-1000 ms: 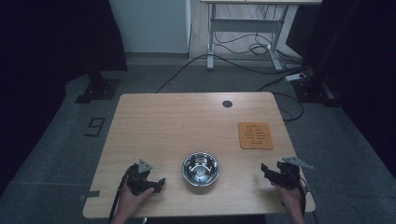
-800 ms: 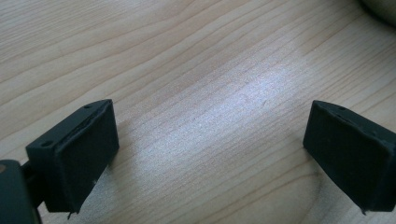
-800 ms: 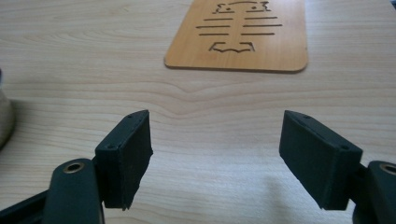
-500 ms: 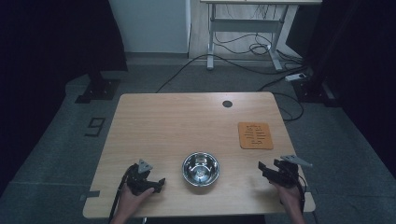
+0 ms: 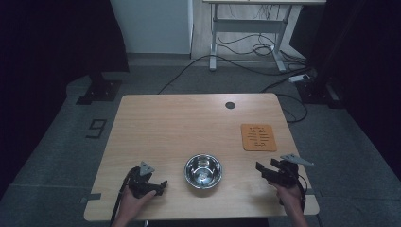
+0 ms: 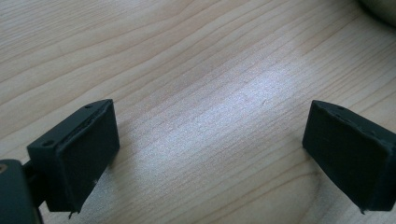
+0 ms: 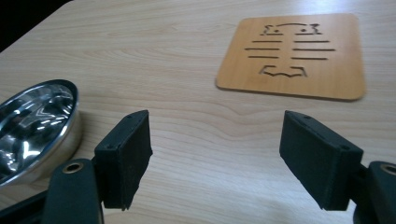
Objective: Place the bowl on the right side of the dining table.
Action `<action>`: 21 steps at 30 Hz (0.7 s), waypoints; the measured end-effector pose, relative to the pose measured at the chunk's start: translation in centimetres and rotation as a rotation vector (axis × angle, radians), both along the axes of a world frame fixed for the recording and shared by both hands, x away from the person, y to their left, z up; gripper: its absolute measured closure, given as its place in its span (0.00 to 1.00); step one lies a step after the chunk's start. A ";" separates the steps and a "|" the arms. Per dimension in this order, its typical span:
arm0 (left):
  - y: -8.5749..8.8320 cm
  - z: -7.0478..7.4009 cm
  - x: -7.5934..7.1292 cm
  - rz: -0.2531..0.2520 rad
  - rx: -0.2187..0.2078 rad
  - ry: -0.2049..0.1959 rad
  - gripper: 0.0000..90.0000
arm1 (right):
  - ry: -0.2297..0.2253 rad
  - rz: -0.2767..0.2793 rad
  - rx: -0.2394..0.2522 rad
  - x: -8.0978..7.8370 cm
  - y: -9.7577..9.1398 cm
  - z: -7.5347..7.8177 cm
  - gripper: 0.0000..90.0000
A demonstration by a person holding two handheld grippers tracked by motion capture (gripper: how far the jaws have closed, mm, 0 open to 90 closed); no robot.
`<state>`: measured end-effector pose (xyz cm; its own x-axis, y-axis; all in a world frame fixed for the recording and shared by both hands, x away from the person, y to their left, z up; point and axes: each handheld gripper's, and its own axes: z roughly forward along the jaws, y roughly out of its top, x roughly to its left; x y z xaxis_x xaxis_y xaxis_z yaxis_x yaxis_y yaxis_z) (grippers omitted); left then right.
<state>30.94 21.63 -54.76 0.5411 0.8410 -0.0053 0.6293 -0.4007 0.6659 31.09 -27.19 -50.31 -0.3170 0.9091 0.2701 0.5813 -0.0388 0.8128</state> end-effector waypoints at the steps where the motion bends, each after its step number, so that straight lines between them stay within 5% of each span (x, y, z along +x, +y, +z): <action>1: 0.0 0.0 0.0 0.000 0.000 0.000 0.04 | -0.001 0.014 0.008 0.1 0.3 0.1 0.27; 21: -0.2 0.0 0.2 0.002 0.002 0.002 0.03 | 0.009 0.080 -0.005 0.5 3.2 0.1 0.27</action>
